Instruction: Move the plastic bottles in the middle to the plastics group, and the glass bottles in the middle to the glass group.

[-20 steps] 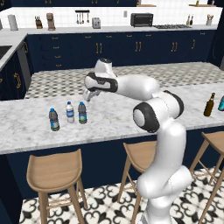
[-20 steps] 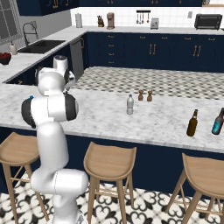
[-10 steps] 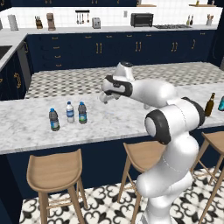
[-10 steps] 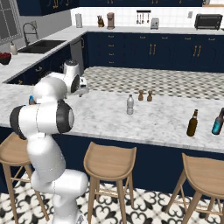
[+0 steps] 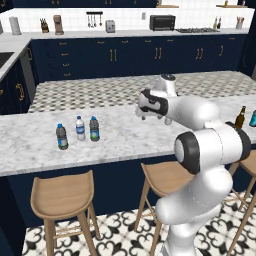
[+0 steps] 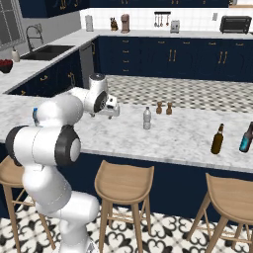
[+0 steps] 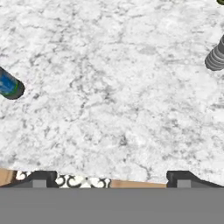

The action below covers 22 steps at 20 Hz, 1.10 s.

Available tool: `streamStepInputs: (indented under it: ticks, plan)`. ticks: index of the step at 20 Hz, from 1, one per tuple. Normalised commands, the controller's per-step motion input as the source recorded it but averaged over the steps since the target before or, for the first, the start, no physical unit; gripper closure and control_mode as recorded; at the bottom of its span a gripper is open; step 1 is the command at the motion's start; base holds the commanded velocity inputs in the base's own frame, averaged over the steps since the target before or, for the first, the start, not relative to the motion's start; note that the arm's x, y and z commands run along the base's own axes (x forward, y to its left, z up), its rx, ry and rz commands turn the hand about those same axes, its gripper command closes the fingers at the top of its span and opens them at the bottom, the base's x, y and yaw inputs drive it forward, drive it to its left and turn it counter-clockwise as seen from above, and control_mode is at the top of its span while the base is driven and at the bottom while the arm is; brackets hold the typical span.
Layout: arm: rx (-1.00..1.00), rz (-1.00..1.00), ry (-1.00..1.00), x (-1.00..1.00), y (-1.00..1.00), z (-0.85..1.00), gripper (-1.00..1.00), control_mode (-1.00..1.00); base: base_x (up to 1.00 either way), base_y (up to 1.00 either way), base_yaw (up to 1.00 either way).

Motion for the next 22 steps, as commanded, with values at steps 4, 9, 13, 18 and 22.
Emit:
streamStepInputs:
  ticks: [4,9,13,18,22]
  plan:
    - [0.0,-0.55,0.13,-0.13,-0.99,0.12,-1.0,-1.0,0.0,0.0,0.0]
    - [0.0,-0.45,0.09,-0.07,-0.95,0.1,-1.0,-1.0,0.0,0.0,0.0]
    - [0.0,-0.14,0.06,0.09,-0.48,0.13,-1.0,-1.0,0.0,0.0,0.0]
    - [0.0,0.09,0.1,0.67,-0.26,0.02,-1.0,-1.0,0.0,0.0,0.0]
    - [0.0,0.05,0.0,0.4,-0.44,-0.15,-1.0,-1.0,0.0,0.0,0.0]
